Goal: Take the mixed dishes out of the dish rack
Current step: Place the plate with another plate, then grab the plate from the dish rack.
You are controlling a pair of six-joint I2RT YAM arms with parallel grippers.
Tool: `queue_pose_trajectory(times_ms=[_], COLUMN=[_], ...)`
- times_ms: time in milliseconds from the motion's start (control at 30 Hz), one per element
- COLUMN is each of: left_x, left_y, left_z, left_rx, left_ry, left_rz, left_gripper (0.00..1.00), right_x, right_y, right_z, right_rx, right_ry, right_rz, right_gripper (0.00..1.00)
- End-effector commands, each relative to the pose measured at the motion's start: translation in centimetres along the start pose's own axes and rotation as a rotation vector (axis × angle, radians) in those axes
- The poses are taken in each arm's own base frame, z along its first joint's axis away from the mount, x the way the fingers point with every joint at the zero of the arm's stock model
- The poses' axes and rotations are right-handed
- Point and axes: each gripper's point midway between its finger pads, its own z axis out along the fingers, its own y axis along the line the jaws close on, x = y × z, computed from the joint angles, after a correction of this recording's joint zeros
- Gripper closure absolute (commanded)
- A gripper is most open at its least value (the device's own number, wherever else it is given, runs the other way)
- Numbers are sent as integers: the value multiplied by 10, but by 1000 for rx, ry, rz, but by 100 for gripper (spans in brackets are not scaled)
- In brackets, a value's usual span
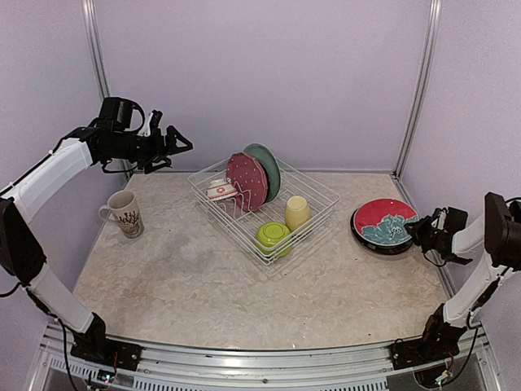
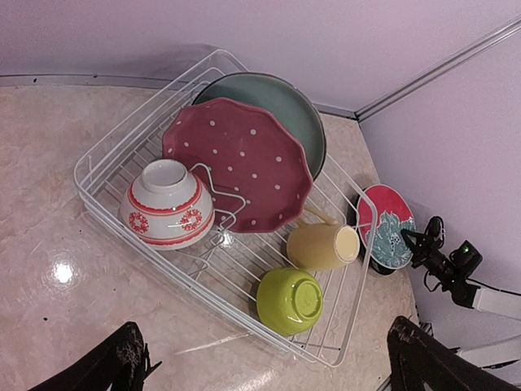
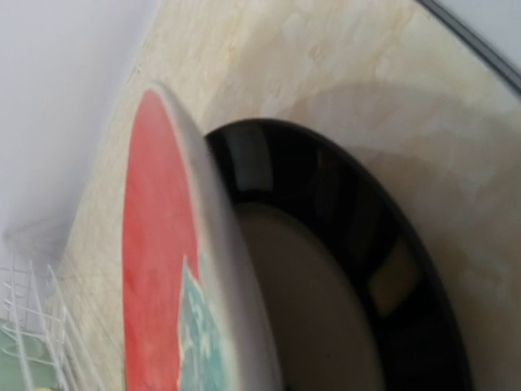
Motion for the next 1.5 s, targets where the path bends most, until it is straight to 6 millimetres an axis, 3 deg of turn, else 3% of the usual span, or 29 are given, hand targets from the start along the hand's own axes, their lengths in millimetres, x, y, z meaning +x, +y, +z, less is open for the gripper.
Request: queue_pose_trajectory(times_ms=[0, 200, 467, 600, 867, 1000, 1267, 1467], left_x=[-3, -3, -3, -4, -4, -4, -3, -3], left_y=[-2, -1, -2, -4, -5, -4, -4, -4], left_z=[-1, 0, -1, -3, -4, -4, -3, -3], left_rx=[-10, -11, -9, -5, -5, -7, -9, -10], left_ry=[1, 3, 0, -3, -6, -6, -4, -6], left_rz=[17, 13, 15, 16, 20, 21, 21, 23], left_gripper=[1, 1, 1, 1, 1, 1, 1, 1], right_x=[-14, -19, -27, -31, -33, -26, -29, -16], right_y=[7, 0, -2, -8, -16, -12, 28, 90], right_z=[1, -8, -25, -29, -23, -14, -13, 3], right_rx=[-10, 111, 223, 286, 361, 376, 455, 436], right_ry=[-23, -28, -46, -49, -22, 12, -36, -62], right_rz=[-106, -196, -285, -299, -324, -360, -544, -737], right_gripper=[85, 58, 32, 27, 26, 38, 32, 13])
